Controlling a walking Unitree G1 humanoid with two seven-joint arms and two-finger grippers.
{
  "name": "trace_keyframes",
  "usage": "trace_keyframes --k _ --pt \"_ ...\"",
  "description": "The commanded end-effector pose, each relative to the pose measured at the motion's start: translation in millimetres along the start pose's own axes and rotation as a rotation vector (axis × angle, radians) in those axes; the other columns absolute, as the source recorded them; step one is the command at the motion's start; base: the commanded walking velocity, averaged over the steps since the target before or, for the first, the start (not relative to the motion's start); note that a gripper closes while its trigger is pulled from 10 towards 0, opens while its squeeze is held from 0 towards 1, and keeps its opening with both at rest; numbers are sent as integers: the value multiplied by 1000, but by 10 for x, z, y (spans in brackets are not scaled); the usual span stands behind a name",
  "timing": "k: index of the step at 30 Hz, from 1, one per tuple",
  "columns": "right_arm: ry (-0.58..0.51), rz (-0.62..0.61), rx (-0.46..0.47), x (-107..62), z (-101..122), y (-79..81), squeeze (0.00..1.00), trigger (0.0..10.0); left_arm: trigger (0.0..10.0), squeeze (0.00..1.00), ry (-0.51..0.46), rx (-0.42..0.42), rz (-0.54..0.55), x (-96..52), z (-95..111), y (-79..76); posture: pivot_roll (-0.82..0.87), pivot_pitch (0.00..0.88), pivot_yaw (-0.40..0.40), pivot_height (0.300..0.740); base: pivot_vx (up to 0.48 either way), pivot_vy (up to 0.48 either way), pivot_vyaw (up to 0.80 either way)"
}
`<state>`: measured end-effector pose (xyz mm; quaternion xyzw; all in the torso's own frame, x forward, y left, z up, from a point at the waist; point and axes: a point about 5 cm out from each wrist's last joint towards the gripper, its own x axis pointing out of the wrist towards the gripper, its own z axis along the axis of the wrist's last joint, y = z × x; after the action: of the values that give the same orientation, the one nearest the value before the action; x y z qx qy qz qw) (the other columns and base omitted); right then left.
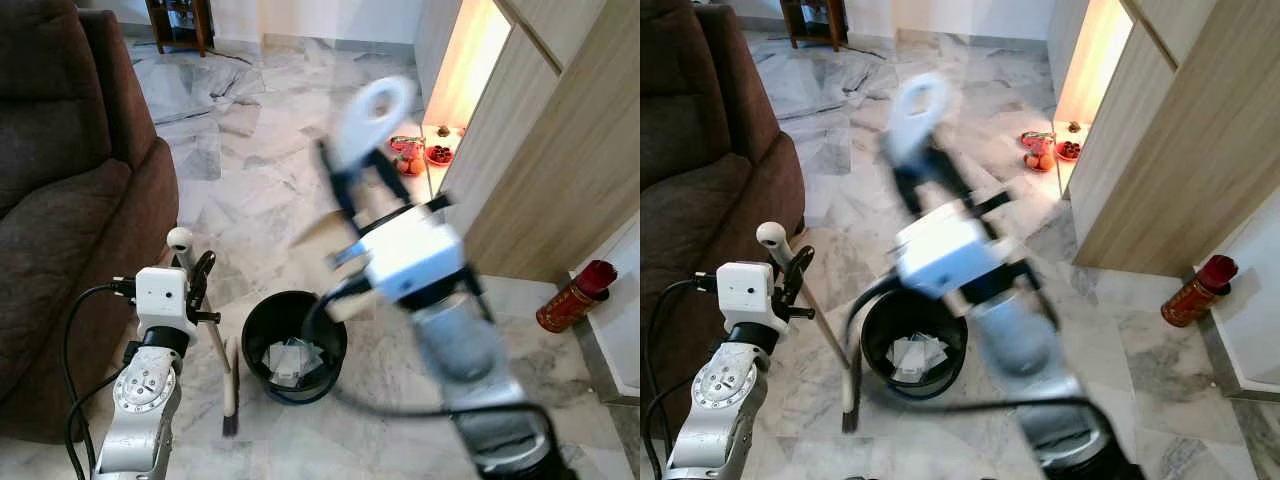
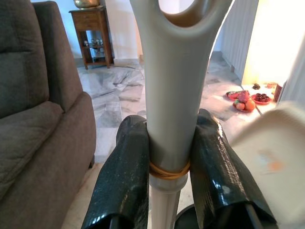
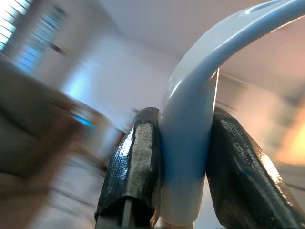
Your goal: Sweep floor
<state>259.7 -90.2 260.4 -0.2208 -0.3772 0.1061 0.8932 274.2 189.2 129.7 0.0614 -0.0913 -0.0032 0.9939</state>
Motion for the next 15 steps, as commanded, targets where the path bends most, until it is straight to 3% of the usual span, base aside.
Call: trace_keyframes --k 1,5,9,15 --pt "-9 -56 -35 16 7 -117 0 10000 10000 0 -55 10 -10 9 82 -17 72 118 -51 740 0 0 0" --pt "144 -122 -135 -96 -279 -302 0 10000 10000 0 -56 10 -10 10 84 -17 72 114 -50 740 0 0 0" --pt "277 -285 -69 -245 -533 -512 0 10000 10000 0 -56 10 -13 13 84 -15 73 113 -47 740 0 0 0" --pt "385 -290 -43 -480 -811 -519 0 10000 10000 0 -53 12 -15 9 83 -6 77 116 -46 740 0 0 0"
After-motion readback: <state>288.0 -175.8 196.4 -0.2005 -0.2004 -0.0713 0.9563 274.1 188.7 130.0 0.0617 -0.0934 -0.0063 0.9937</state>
